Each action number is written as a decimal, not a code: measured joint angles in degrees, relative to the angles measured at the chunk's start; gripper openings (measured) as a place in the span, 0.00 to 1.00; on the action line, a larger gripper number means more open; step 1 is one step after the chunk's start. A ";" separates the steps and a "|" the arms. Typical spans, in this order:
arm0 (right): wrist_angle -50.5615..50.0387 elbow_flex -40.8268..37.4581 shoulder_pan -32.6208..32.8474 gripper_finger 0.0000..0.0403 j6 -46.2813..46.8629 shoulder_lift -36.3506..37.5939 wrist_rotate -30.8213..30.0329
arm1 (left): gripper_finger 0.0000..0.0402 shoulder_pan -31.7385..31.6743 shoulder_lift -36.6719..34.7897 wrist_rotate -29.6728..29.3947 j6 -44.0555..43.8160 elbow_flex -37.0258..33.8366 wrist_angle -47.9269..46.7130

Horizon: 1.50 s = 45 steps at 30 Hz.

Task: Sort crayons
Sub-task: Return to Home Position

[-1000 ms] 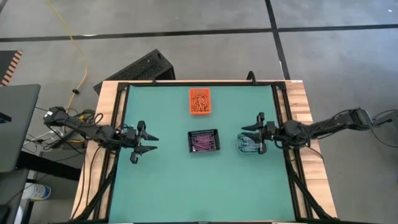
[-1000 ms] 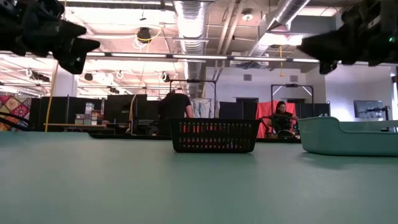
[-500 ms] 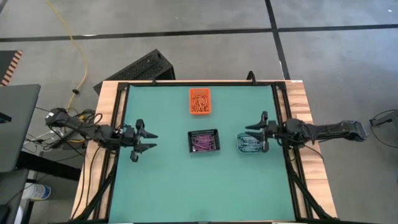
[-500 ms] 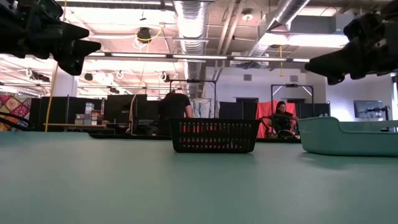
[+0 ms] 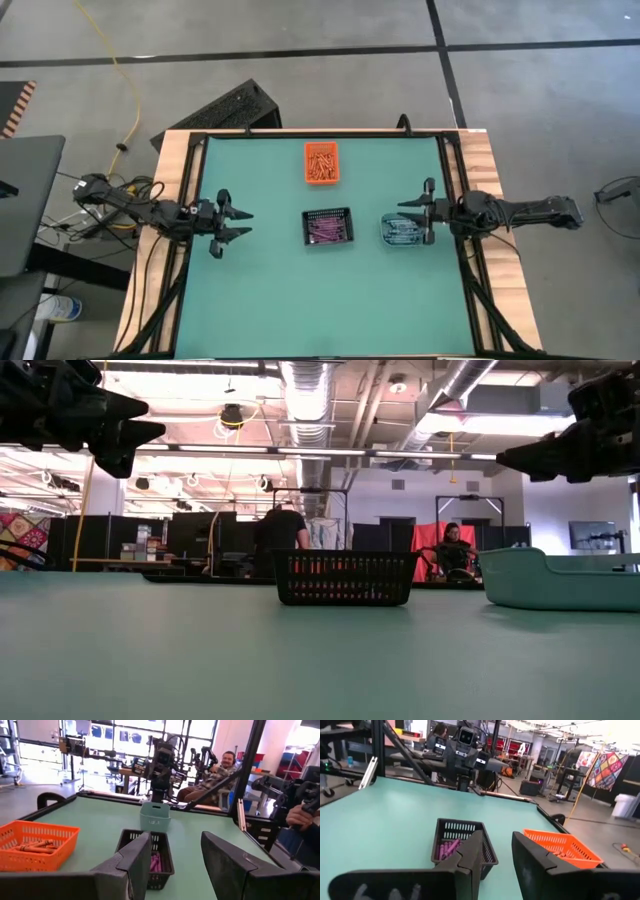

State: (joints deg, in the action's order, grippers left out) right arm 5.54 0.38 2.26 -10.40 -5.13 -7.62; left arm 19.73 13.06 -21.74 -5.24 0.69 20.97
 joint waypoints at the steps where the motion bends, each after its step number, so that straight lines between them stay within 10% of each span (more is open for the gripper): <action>1: 0.00 0.00 -0.04 0.29 -0.65 0.00 0.00 | 0.40 0.00 0.00 0.01 -0.02 0.00 0.01; 26: -1.46 -0.02 -0.15 0.29 4.55 -0.07 -1.47 | 0.40 -7.05 -0.37 -2.85 7.33 -0.04 6.50; 45: -2.51 -0.02 -0.15 0.29 4.38 -0.07 -1.44 | 0.40 -7.15 -8.96 1.58 3.14 -0.04 -16.52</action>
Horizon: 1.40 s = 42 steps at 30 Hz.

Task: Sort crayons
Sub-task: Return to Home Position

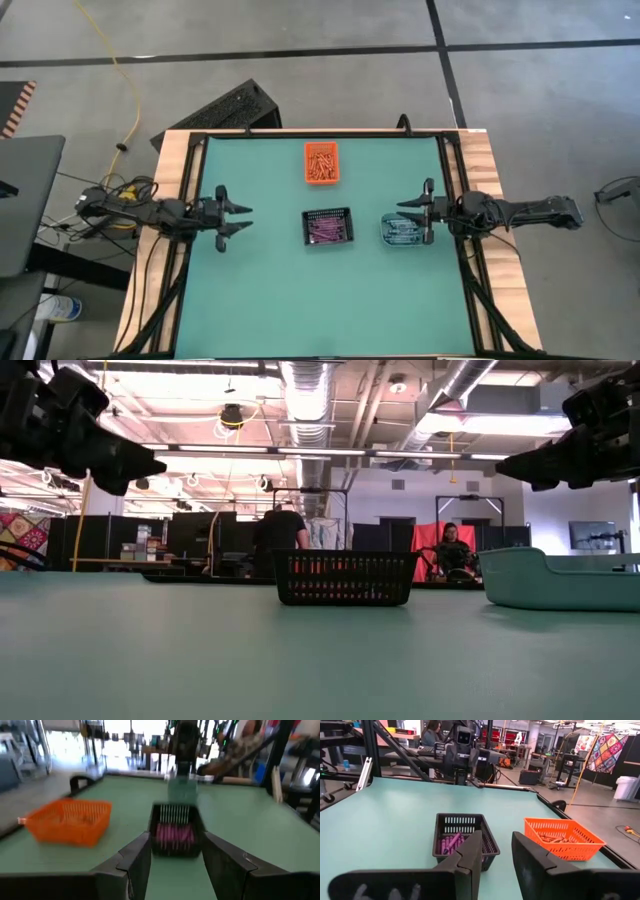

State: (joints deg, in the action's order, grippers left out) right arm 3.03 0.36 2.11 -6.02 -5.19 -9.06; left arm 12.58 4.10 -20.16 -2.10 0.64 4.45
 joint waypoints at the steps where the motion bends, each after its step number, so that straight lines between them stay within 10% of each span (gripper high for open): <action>1: -0.02 0.00 0.00 0.29 0.00 0.00 0.00 | 0.40 0.00 0.05 0.15 -0.79 0.03 -0.87; 42: -0.05 0.00 0.00 0.29 0.02 0.02 0.02 | 0.40 0.02 0.76 0.72 -0.68 0.31 -1.60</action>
